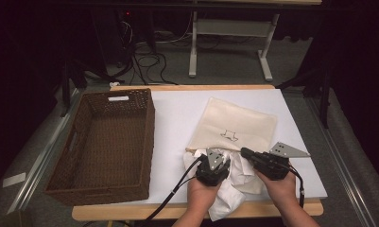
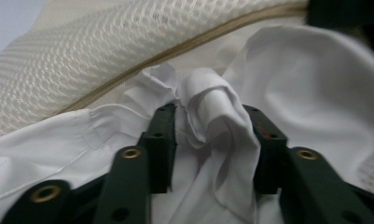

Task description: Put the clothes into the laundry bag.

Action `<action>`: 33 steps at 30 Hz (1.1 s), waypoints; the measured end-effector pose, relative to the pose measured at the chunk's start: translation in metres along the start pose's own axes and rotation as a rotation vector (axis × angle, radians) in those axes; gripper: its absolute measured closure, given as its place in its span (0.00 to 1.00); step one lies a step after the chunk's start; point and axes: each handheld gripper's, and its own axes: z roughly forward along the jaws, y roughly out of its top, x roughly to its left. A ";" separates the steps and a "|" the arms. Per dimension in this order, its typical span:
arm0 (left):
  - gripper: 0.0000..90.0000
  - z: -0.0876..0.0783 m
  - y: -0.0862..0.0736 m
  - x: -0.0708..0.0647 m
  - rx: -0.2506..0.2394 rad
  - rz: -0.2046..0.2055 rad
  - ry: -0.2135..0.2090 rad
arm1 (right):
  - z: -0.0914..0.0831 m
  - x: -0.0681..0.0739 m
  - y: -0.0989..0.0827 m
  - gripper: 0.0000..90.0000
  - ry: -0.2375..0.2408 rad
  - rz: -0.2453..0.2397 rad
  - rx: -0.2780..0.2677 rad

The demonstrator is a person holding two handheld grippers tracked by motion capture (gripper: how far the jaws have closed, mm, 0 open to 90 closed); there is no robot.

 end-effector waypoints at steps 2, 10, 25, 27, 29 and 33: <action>0.54 -0.008 -0.001 -0.001 -0.033 0.006 -0.009 | 0.000 0.000 0.000 0.98 0.000 0.000 0.001; 0.40 -0.037 -0.008 -0.008 -0.097 0.026 -0.016 | 0.000 0.001 0.000 0.98 0.000 -0.008 0.000; 0.73 -0.031 -0.037 -0.016 0.077 0.070 -0.005 | -0.001 0.002 -0.001 0.98 -0.008 -0.009 0.004; 0.91 -0.031 -0.035 -0.013 0.083 0.047 -0.010 | -0.001 0.002 -0.001 0.98 -0.007 -0.007 0.007; 0.93 -0.035 -0.030 -0.011 0.069 0.030 -0.013 | -0.001 0.002 -0.001 0.98 -0.005 -0.009 0.008; 0.94 -0.042 -0.019 -0.009 0.014 0.006 -0.011 | 0.000 0.002 -0.001 0.98 -0.004 -0.008 0.009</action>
